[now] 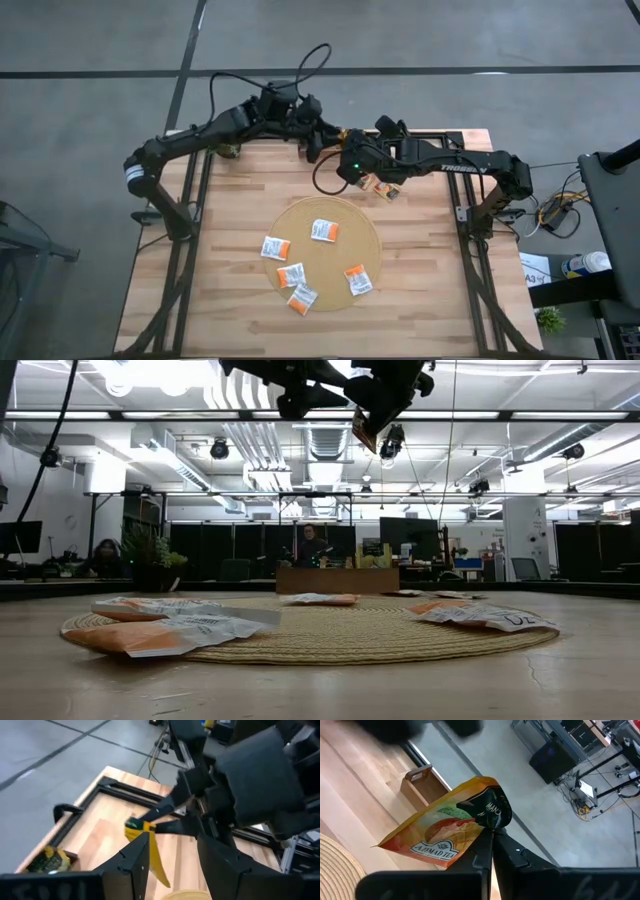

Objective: Pick & Place Tea
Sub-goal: Put the bottom red tea bag into the middle section of the wooden organizer

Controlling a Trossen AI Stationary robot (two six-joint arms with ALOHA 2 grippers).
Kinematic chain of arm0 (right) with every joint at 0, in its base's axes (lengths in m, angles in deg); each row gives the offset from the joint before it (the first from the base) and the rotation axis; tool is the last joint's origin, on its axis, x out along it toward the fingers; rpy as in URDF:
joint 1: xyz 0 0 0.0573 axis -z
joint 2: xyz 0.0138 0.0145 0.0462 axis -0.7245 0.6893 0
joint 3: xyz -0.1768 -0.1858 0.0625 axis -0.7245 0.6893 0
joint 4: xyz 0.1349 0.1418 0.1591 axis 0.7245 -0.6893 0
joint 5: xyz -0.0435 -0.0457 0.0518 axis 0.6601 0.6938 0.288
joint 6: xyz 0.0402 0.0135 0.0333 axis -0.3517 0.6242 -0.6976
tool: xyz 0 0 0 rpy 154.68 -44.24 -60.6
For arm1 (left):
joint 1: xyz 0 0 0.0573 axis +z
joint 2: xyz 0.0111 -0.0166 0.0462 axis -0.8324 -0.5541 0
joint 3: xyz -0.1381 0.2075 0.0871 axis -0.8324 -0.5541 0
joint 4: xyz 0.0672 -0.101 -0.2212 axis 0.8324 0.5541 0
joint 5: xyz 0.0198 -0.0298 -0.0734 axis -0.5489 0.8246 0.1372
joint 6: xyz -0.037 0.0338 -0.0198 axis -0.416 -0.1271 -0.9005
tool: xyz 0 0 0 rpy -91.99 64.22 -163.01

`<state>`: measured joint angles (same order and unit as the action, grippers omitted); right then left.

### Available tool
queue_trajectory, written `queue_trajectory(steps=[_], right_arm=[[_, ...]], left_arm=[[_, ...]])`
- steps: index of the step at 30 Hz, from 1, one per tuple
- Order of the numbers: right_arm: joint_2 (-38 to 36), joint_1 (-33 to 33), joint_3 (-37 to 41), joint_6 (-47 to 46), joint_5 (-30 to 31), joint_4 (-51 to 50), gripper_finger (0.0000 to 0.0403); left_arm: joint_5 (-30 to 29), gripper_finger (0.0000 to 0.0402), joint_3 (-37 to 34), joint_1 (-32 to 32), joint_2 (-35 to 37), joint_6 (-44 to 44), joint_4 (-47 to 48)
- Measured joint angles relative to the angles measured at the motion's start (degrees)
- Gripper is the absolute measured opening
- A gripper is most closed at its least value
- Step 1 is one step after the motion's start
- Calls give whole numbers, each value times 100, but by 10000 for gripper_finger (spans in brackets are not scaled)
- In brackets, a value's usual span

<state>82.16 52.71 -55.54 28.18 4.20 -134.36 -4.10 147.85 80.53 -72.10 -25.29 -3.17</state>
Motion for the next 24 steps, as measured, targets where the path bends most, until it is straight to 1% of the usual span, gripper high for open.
queue_trajectory(steps=[3, 8, 14, 24], right_arm=[[0, 0, 0, 14, -4, 3, 8], [0, 0, 4, 122, -13, 3, 8], [0, 0, 9, 145, -13, 1, 8], [0, 0, 10, 166, -11, 0, 8]], left_arm=[[-55, 158, 0, -69, -87, -61, -20], [-481, 158, 0, -155, -155, -47, -74], [-856, 158, 0, -155, -155, 20, -109], [-904, 158, 0, -240, -251, 12, -250]])
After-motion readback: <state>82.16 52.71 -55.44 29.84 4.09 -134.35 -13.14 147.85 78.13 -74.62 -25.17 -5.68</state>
